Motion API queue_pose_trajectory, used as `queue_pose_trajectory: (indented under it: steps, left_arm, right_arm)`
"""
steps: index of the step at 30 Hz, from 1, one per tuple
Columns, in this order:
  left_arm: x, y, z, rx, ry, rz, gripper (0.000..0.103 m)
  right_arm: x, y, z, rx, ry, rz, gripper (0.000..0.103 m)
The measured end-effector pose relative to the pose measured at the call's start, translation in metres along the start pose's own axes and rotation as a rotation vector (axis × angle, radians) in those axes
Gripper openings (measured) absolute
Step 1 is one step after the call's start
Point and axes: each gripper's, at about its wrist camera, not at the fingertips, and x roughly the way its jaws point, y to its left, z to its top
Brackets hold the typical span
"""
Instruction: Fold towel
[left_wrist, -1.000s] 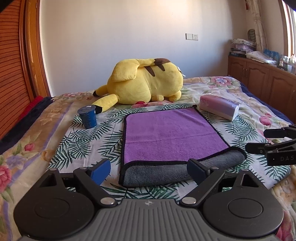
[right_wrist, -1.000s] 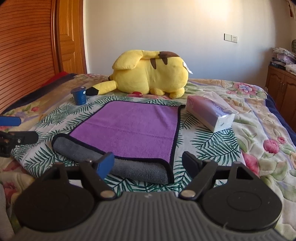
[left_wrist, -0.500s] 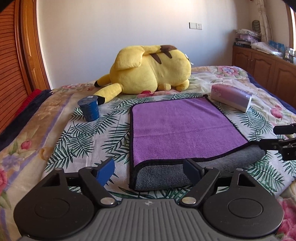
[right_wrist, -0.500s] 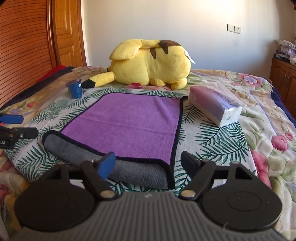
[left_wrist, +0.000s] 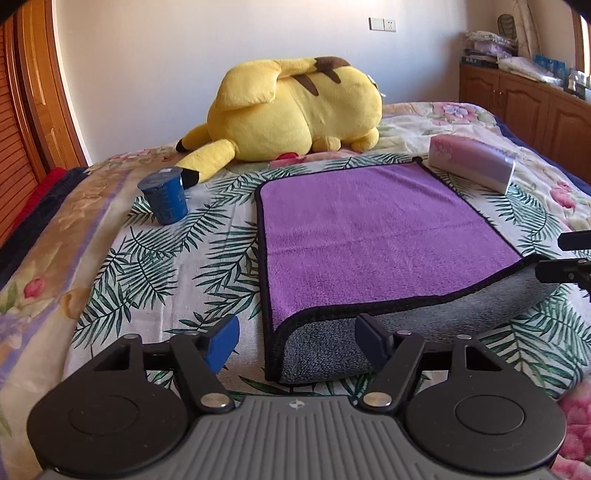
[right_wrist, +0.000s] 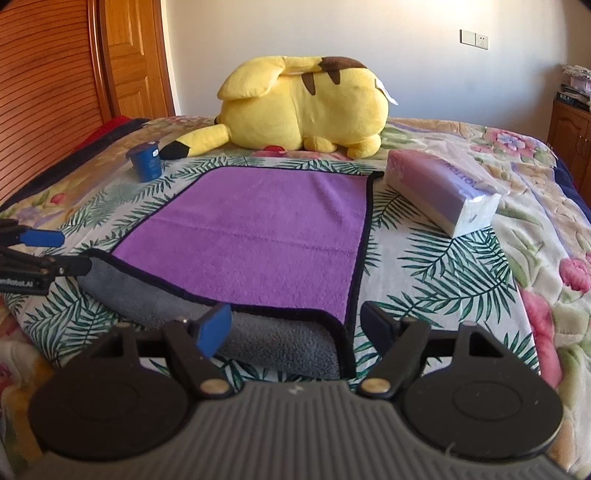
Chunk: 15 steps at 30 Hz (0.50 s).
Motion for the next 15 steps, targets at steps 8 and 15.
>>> queue_pose_trajectory:
  steps: [8,15]
  left_arm:
    - [0.014,0.006,-0.004,-0.019,0.036,-0.026,0.041]
    - [0.017,0.003,-0.008,-0.023,0.059,-0.058,0.028]
  right_arm:
    - [0.010,-0.005,-0.001,0.013,0.029,0.009,0.077]
    - [0.018,-0.010,-0.002,0.036,0.073,0.021,0.077]
